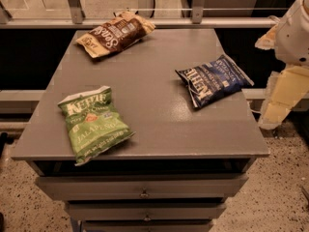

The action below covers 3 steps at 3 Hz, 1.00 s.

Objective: Move blue chip bag near brown chip bag

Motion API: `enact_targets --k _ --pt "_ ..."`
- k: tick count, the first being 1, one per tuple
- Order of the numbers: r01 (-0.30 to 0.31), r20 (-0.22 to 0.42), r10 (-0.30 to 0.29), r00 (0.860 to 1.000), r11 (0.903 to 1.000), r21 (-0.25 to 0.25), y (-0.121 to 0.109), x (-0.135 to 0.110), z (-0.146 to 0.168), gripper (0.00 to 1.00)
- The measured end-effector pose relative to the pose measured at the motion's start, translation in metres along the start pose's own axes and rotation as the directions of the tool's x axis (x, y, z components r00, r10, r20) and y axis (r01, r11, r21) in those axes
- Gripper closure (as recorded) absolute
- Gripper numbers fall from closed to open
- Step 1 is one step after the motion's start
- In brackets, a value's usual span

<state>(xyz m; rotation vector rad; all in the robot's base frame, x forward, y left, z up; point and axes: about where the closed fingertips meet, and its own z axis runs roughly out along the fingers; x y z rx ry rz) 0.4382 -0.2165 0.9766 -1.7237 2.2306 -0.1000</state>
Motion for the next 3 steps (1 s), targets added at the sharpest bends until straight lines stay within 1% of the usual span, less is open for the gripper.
enact_targets --k 1,2,3 --pt "-0.003 0.007 0.003 1.0 1.0 -0.001 -0.002 0.0 0.003 0.0" --pt "-0.023 0.05 0.023 0.998 0.9996 -0.014 -0.018 -0.003 0.025 0.0" --pt "-0.039 0.112 0.039 0.993 0.9992 -0.002 -0.053 -0.006 0.062 0.0"
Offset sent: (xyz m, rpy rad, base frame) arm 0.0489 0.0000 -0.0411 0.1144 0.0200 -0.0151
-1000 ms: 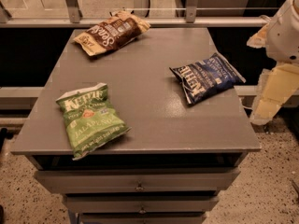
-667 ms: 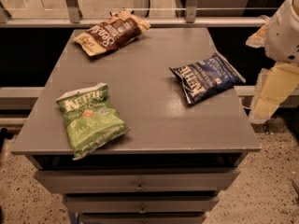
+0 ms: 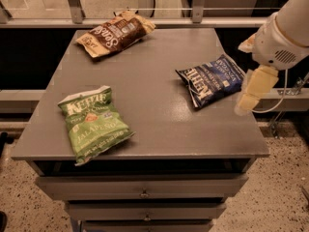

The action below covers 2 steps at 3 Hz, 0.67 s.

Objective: Move blue chip bag near brown chip bag

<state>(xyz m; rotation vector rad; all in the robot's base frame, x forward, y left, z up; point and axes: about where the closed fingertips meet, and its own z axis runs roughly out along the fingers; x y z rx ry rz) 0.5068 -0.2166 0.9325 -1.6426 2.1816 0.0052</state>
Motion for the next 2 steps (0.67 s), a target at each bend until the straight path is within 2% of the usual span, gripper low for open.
enact_targets --k 1,2 --pt "-0.014 0.065 0.011 0.998 0.9986 0.05 -0.052 0.004 0.056 0.0" --pt "-0.04 0.104 0.033 0.994 0.9972 0.064 -0.077 0.005 0.091 0.0"
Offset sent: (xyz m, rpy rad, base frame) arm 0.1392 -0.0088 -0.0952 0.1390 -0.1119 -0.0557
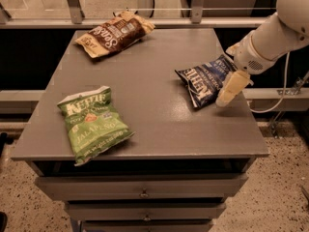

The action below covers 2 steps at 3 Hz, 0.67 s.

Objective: Move blue chip bag near brown chip bag

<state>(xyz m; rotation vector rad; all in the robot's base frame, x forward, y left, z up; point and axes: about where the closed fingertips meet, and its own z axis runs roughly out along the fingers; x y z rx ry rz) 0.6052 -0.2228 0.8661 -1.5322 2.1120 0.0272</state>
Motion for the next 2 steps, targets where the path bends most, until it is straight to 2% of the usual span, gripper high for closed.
enact_targets --k 1,2 --pt "-0.016 0.022 0.016 1.0 0.9998 0.015 -0.017 0.003 0.026 0.11" --pt "-0.011 0.037 0.009 0.999 0.9983 0.057 -0.038 0.0 0.031 0.43"
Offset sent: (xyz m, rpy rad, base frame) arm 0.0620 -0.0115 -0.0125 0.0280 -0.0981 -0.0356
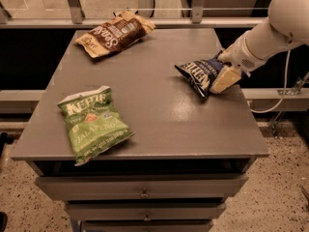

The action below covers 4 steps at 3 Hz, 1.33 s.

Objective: Move blue chip bag near brown chip bag

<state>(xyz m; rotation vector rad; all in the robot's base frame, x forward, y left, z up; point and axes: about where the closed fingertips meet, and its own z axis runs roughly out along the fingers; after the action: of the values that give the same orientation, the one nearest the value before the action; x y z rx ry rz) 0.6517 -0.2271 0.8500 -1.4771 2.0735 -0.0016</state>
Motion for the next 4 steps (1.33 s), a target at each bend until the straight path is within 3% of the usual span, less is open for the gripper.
enact_targets --k 2,3,4 --pt "0.031 0.015 -0.032 0.999 0.9978 0.058 -0.023 -0.016 -0.015 0.89" --pt "0.046 0.043 -0.05 0.998 0.9933 0.106 -0.038 -0.031 -0.045 1.0" --pt "0.046 0.043 -0.05 0.998 0.9933 0.106 -0.038 -0.031 -0.045 1.0"
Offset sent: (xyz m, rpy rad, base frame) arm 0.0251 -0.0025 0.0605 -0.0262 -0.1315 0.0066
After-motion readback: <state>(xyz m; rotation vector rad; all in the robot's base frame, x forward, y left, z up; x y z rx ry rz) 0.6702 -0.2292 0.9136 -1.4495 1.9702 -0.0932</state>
